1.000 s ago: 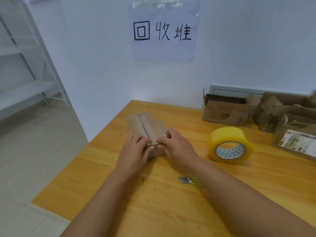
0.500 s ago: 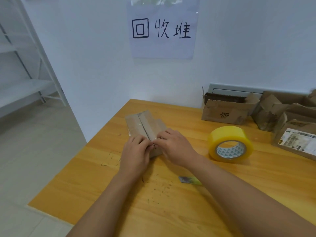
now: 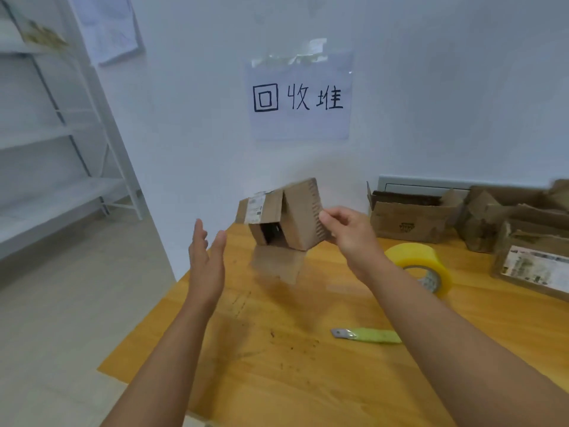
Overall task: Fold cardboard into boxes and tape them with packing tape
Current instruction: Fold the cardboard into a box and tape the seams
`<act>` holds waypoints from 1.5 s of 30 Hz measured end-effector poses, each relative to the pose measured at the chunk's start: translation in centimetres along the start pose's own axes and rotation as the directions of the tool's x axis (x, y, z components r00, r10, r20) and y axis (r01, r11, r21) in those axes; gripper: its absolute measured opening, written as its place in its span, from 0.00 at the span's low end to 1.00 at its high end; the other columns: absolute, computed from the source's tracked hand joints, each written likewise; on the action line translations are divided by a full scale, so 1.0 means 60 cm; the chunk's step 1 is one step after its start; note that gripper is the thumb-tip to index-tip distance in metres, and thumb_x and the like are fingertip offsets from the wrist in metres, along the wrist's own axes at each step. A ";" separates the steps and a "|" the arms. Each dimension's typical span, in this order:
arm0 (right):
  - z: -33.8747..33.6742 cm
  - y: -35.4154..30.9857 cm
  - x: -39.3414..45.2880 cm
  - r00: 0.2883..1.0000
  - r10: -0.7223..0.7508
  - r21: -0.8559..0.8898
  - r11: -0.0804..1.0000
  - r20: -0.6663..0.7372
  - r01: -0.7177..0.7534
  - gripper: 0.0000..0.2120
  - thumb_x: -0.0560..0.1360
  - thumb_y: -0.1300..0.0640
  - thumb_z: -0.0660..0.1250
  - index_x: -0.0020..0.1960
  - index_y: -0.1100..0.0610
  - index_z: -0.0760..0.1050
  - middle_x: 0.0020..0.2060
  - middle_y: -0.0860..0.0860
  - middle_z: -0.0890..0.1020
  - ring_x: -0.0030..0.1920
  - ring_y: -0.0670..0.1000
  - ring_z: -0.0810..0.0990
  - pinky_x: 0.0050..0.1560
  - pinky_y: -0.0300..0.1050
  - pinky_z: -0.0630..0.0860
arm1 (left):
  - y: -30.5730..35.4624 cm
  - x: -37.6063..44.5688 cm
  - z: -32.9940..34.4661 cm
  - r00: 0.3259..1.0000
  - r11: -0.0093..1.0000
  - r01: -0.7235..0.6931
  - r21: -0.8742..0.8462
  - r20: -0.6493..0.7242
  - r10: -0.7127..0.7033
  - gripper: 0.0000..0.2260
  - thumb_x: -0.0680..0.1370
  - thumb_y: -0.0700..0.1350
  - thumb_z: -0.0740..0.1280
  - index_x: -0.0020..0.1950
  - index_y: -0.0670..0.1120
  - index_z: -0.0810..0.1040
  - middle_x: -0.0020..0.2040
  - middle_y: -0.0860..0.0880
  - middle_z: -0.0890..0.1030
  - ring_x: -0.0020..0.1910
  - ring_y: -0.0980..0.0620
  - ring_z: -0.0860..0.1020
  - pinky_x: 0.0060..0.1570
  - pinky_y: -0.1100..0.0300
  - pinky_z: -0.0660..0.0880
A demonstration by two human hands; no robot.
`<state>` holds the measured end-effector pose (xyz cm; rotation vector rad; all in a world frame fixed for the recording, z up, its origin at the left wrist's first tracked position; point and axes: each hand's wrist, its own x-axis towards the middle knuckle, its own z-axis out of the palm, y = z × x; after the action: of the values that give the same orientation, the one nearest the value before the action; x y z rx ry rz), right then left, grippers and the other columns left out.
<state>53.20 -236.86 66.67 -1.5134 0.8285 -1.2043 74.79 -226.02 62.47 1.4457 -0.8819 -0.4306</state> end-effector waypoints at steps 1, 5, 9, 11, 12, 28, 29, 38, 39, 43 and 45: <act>-0.005 -0.003 -0.006 0.995 0.101 0.119 0.988 0.023 -0.103 0.09 0.82 0.61 0.62 0.45 0.57 0.79 0.41 0.51 0.82 0.43 0.47 0.79 0.49 0.44 0.79 | -0.001 0.004 -0.006 0.999 0.998 0.054 -0.039 0.003 -0.054 0.25 0.83 0.60 0.55 0.79 0.63 0.53 0.79 0.57 0.59 0.76 0.55 0.60 0.71 0.54 0.58; -0.013 0.037 -0.031 0.898 0.415 0.336 0.833 0.148 -0.440 0.11 0.84 0.59 0.58 0.45 0.57 0.75 0.37 0.52 0.79 0.42 0.52 0.76 0.45 0.47 0.74 | -0.004 -0.005 -0.017 0.956 0.943 0.276 -0.184 0.159 -0.249 0.23 0.82 0.57 0.58 0.78 0.63 0.60 0.71 0.56 0.67 0.70 0.50 0.67 0.72 0.46 0.64; -0.005 0.084 -0.055 0.816 0.558 0.313 0.757 0.148 -0.574 0.10 0.84 0.62 0.57 0.53 0.60 0.77 0.42 0.54 0.81 0.43 0.52 0.78 0.43 0.46 0.76 | -0.007 -0.017 -0.029 0.904 0.935 0.355 -0.009 0.260 -0.340 0.23 0.80 0.56 0.65 0.75 0.61 0.66 0.69 0.55 0.70 0.65 0.50 0.69 0.63 0.48 0.71; 0.000 0.093 -0.062 0.832 0.552 0.124 0.823 0.055 -0.554 0.06 0.83 0.63 0.59 0.53 0.59 0.75 0.45 0.55 0.81 0.43 0.52 0.79 0.41 0.47 0.78 | -0.014 -0.018 -0.033 0.925 0.942 0.320 0.100 0.180 -0.333 0.17 0.79 0.59 0.66 0.67 0.58 0.74 0.64 0.51 0.75 0.59 0.50 0.75 0.57 0.48 0.76; 0.001 0.095 -0.062 0.859 0.511 -0.065 0.857 -0.016 -0.511 0.04 0.82 0.62 0.61 0.55 0.58 0.73 0.48 0.55 0.80 0.44 0.53 0.80 0.43 0.49 0.79 | -0.017 -0.018 -0.032 0.937 0.943 0.295 0.153 0.145 -0.317 0.13 0.79 0.61 0.65 0.60 0.57 0.76 0.61 0.51 0.76 0.56 0.50 0.76 0.56 0.47 0.77; 0.030 0.078 -0.074 0.974 0.225 -0.659 0.739 0.040 -0.143 0.28 0.76 0.42 0.65 0.69 0.56 0.64 0.63 0.51 0.72 0.58 0.51 0.74 0.55 0.50 0.79 | 0.002 -0.052 0.018 0.995 0.906 0.096 0.413 -0.066 -0.075 0.28 0.77 0.65 0.65 0.66 0.49 0.61 0.59 0.50 0.76 0.53 0.49 0.77 0.48 0.51 0.77; 0.028 0.075 -0.073 0.974 0.222 -0.620 0.772 0.053 -0.142 0.21 0.77 0.43 0.64 0.65 0.54 0.67 0.60 0.50 0.74 0.55 0.49 0.75 0.55 0.51 0.79 | 0.002 -0.052 0.015 0.997 0.910 0.078 0.407 -0.017 -0.077 0.33 0.75 0.64 0.68 0.71 0.49 0.59 0.66 0.50 0.73 0.60 0.48 0.75 0.52 0.52 0.76; -0.005 -0.022 -0.078 0.989 0.148 -0.351 0.927 0.013 -0.134 0.12 0.83 0.53 0.53 0.49 0.52 0.74 0.47 0.48 0.77 0.50 0.51 0.73 0.47 0.48 0.69 | 0.038 -0.042 0.000 0.991 0.981 0.070 0.180 0.101 -0.089 0.25 0.82 0.45 0.61 0.78 0.53 0.57 0.65 0.56 0.68 0.56 0.53 0.71 0.50 0.57 0.69; -0.014 -0.032 -0.075 0.988 0.152 -0.352 0.925 0.003 -0.141 0.13 0.84 0.52 0.52 0.53 0.53 0.75 0.51 0.49 0.77 0.54 0.52 0.72 0.51 0.48 0.69 | 0.048 -0.040 -0.001 0.990 0.989 0.063 0.135 0.114 -0.078 0.22 0.82 0.44 0.58 0.76 0.53 0.62 0.64 0.55 0.70 0.56 0.54 0.72 0.49 0.58 0.69; -0.065 -0.062 -0.066 0.988 0.133 -0.314 0.937 -0.078 -0.151 0.20 0.85 0.52 0.52 0.67 0.64 0.70 0.62 0.52 0.76 0.63 0.53 0.71 0.64 0.49 0.66 | 0.091 -0.043 0.013 0.980 0.995 0.091 -0.028 0.179 -0.084 0.09 0.78 0.49 0.57 0.55 0.51 0.74 0.53 0.53 0.74 0.51 0.54 0.71 0.45 0.58 0.67; -0.098 -0.078 -0.066 0.987 0.118 -0.291 0.946 -0.106 -0.144 0.20 0.85 0.49 0.53 0.72 0.57 0.67 0.63 0.47 0.73 0.63 0.47 0.68 0.62 0.44 0.62 | 0.114 -0.046 0.029 0.971 0.992 0.111 -0.057 0.221 -0.096 0.18 0.73 0.56 0.59 0.60 0.51 0.74 0.60 0.51 0.74 0.59 0.50 0.71 0.55 0.51 0.70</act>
<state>46.17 -233.59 70.13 -1.6235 1.1947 -1.0883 70.07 -224.32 68.13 1.4026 -0.9584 -0.7024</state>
